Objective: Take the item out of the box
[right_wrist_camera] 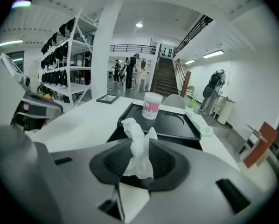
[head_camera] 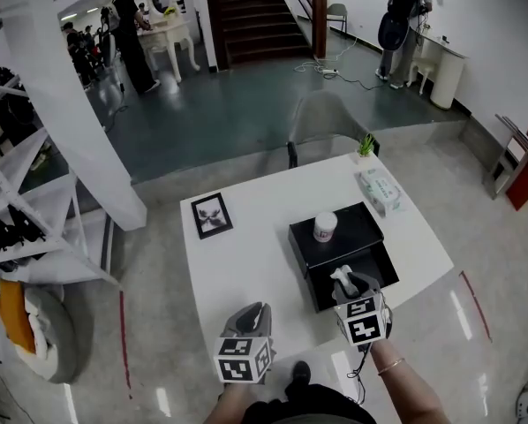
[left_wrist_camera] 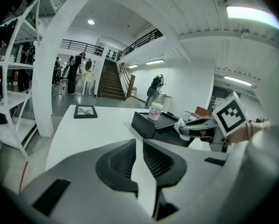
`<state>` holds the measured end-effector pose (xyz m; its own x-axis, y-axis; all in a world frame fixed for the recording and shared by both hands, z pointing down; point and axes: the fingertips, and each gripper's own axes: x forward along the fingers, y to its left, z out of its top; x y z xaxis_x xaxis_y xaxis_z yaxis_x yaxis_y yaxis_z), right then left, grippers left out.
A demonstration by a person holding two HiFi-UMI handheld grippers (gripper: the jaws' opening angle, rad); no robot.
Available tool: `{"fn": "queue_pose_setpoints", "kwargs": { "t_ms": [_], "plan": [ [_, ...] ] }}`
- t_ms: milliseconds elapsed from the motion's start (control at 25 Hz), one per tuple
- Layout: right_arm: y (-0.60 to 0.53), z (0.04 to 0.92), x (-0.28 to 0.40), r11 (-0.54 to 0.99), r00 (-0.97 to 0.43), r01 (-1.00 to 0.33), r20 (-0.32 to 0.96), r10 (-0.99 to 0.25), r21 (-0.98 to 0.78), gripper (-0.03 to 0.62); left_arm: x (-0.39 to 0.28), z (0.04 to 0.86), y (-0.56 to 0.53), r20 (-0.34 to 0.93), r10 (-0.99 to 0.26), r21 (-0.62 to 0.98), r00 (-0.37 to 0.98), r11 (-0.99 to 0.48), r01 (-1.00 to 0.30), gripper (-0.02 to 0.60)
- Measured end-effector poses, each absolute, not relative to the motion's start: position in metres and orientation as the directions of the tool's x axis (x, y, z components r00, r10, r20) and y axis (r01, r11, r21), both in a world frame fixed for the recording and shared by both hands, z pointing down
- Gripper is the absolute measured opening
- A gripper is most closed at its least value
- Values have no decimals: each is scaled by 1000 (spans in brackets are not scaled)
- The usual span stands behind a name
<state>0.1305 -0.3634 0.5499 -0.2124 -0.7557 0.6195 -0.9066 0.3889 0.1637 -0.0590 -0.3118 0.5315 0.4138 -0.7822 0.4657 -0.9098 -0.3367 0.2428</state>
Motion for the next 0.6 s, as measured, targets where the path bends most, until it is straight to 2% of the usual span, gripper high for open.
{"fn": "queue_pose_setpoints", "kwargs": {
  "t_ms": [600],
  "plan": [
    [-327,512,146,253,-263,-964,474,-840,-88,110,-29,529,-307,464,-745,229,479,-422,-877,46]
  ]
}}
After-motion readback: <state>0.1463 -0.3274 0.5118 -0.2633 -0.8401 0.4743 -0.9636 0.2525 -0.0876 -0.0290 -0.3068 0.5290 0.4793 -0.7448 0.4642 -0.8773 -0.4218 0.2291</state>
